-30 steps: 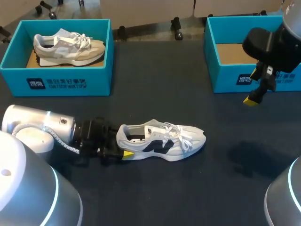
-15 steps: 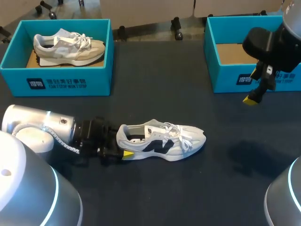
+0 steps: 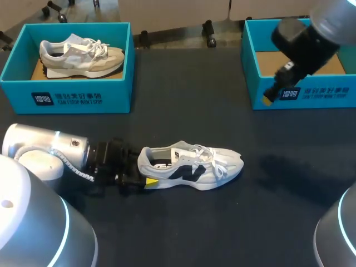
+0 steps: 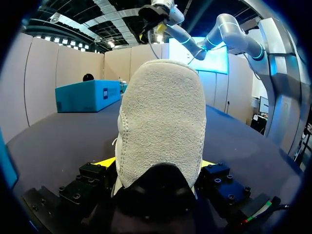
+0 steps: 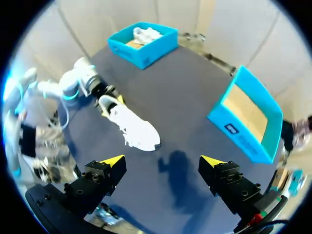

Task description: Take the shoe out of the shoebox, open the shoe tongue, remove and reinsert the insole, then place the shoe into the shoebox

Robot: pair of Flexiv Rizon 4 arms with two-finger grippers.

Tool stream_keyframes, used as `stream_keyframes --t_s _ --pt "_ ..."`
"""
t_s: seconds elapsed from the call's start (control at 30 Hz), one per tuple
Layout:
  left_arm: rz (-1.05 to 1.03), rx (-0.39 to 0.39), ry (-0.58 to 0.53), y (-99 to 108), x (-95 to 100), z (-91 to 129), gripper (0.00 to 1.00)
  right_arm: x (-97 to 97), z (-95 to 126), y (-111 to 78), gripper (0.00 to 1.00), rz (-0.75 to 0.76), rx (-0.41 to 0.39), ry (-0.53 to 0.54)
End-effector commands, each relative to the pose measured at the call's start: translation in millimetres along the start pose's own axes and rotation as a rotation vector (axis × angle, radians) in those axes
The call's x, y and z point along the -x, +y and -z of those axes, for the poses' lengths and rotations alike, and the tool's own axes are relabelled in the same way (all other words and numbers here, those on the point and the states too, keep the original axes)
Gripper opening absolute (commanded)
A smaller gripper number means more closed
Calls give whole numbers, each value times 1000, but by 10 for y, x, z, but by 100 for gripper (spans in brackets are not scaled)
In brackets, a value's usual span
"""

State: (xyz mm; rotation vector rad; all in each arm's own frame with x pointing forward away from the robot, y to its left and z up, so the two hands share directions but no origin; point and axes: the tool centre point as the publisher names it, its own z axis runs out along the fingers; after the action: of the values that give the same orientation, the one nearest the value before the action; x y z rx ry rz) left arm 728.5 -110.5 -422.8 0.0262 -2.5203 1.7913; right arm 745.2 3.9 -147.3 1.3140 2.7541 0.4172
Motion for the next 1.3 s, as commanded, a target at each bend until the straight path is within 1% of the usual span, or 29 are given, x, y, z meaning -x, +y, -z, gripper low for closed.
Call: stream_keyframes --t_s 0.03,0.2,0.27,0.47,0.7,0.83,0.93,0.97,1.03,1.13,1.2,1.23,1.3 --pt "1 0 2 9 26 -3 0 -158 -52 302 100 -150 -118 -26" --pt "1 0 2 9 26 -3 0 -343 -186 428 100 -252 -104 -58" --pt "1 0 2 9 26 -3 0 -431 -226 482 100 -282 -113 -74" --pt "1 0 2 9 26 -3 0 -644 -340 601 100 -309 -134 -95" --pt "1 0 2 9 26 -3 0 -825 -520 606 100 -329 -149 -66" --pt "1 0 2 9 26 -3 0 -983 -609 646 100 -331 -173 -53" --pt "1 0 2 9 26 -3 0 -1083 -671 620 100 -327 -189 -42" --pt "1 0 2 9 26 -3 0 -1118 -695 629 100 -324 -181 -42" --pt "1 0 2 9 26 -3 0 -1178 -733 617 100 -319 -216 -61" --pt "1 0 2 9 26 -3 0 -1239 -793 578 100 -321 -227 -84" --pt "1 0 2 9 26 -3 0 -1269 -826 566 100 -315 -263 -112" --pt "1 0 2 9 26 -3 0 -1278 -838 565 100 -311 -291 -144" --pt "1 0 2 9 26 -3 0 -1278 -838 565 100 -311 -291 -144"
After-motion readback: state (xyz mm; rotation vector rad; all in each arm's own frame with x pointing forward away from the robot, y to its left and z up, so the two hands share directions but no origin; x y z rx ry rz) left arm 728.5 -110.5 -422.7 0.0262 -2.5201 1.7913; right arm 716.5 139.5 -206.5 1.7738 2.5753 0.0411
